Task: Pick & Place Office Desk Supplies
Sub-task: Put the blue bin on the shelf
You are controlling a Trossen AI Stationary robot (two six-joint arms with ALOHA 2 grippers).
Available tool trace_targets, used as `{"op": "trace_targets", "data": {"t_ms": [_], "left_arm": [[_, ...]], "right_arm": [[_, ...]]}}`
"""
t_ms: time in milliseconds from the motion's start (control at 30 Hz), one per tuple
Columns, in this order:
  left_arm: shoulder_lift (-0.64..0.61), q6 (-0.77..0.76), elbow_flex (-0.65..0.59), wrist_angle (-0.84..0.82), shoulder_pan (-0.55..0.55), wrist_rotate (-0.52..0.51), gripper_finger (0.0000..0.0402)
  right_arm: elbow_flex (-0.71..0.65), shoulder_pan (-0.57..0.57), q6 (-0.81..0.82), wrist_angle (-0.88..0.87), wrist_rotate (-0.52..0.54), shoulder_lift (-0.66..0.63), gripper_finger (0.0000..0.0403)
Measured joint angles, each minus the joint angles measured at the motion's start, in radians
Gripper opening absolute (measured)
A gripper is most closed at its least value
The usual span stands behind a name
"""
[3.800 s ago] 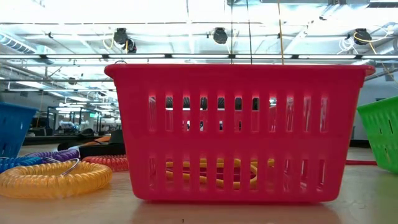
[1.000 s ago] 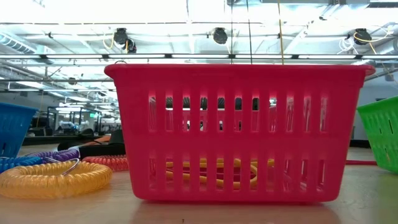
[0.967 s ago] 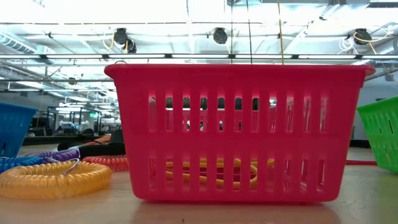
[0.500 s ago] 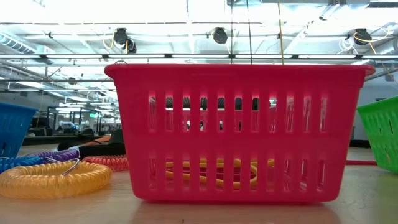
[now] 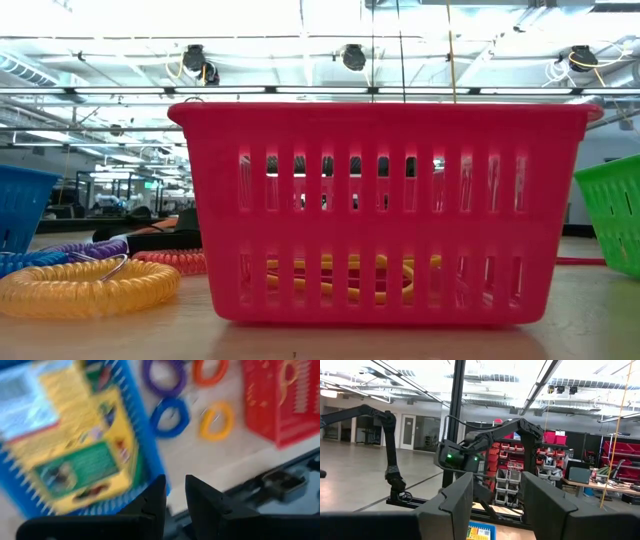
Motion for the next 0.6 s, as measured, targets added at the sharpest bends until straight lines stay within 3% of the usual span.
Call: {"op": "trace_targets", "data": {"t_ms": [367,600], "left_arm": [[0.003,0.021,-0.047,0.021,0.081,0.088,0.0079],[0.075,0.037,-0.047,0.135,0.088,0.107,0.0079]], "right_arm": [[0.000,0.000,-0.002,-0.016,0.000,0.000,0.0155],[0.000,0.000,-0.009,-0.018,0.000,0.000,0.0155]]}}
